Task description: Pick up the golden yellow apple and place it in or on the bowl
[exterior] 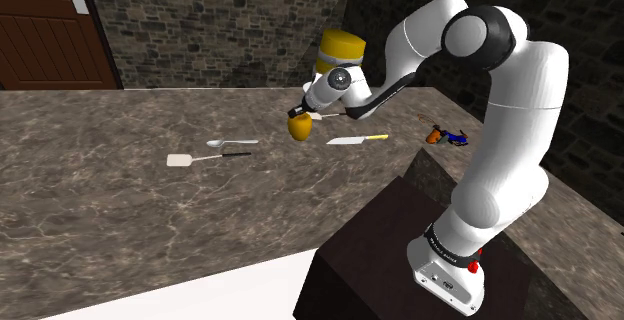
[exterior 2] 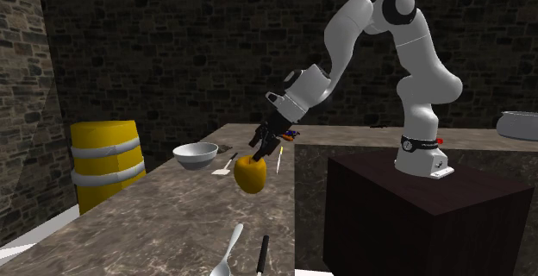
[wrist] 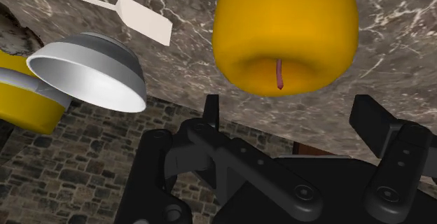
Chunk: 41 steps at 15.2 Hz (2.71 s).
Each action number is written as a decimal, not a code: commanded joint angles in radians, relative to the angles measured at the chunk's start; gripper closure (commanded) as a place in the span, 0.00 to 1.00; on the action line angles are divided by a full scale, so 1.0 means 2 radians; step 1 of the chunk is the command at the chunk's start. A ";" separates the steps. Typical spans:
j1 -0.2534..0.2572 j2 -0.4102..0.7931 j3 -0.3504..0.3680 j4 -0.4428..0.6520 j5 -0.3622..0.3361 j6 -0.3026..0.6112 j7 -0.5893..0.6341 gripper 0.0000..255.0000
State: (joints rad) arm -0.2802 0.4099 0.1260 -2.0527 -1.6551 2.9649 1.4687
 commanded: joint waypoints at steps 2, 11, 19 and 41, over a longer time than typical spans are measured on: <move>0.000 0.021 -0.002 0.020 -0.011 0.000 0.008 0.00; 0.000 0.021 -0.001 0.020 -0.011 0.000 0.008 1.00; 0.000 0.021 -0.002 0.020 -0.011 0.000 0.008 1.00; -0.057 -0.098 0.069 -0.039 0.290 -0.025 -0.286 1.00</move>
State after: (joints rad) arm -0.3909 0.2241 0.2552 -2.1273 -1.1011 2.9220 0.9170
